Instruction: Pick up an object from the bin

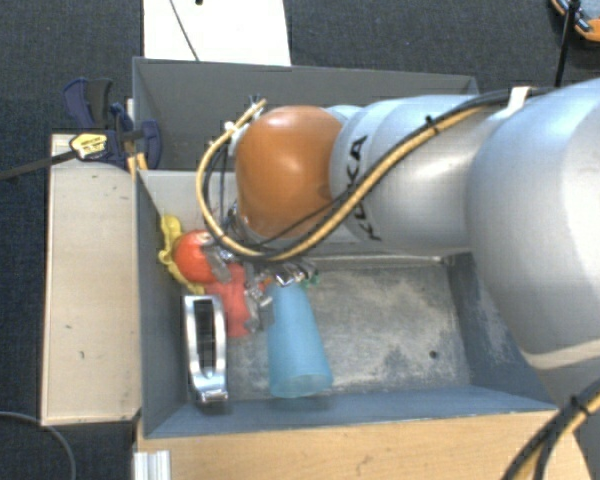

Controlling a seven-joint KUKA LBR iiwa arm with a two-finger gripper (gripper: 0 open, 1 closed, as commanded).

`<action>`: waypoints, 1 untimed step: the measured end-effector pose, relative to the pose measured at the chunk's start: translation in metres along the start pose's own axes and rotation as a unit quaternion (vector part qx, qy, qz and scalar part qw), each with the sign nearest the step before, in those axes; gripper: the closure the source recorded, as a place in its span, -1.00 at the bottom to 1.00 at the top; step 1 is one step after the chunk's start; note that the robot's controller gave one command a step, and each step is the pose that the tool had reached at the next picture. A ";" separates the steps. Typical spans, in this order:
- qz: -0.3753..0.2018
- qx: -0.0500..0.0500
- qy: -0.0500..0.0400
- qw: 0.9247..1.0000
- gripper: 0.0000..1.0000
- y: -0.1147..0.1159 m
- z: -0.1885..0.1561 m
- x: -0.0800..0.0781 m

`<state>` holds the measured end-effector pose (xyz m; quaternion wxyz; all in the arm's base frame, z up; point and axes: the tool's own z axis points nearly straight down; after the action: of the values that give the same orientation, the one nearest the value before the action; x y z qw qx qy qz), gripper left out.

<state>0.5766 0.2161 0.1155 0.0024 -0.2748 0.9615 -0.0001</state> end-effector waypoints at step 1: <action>-0.044 0.000 -0.001 0.999 -1.00 0.002 0.004 0.001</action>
Offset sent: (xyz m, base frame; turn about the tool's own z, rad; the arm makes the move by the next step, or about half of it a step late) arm 0.0047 0.0282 -0.0455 -0.8201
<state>0.5750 0.2177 0.1115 0.0030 -0.3164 0.9486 0.0004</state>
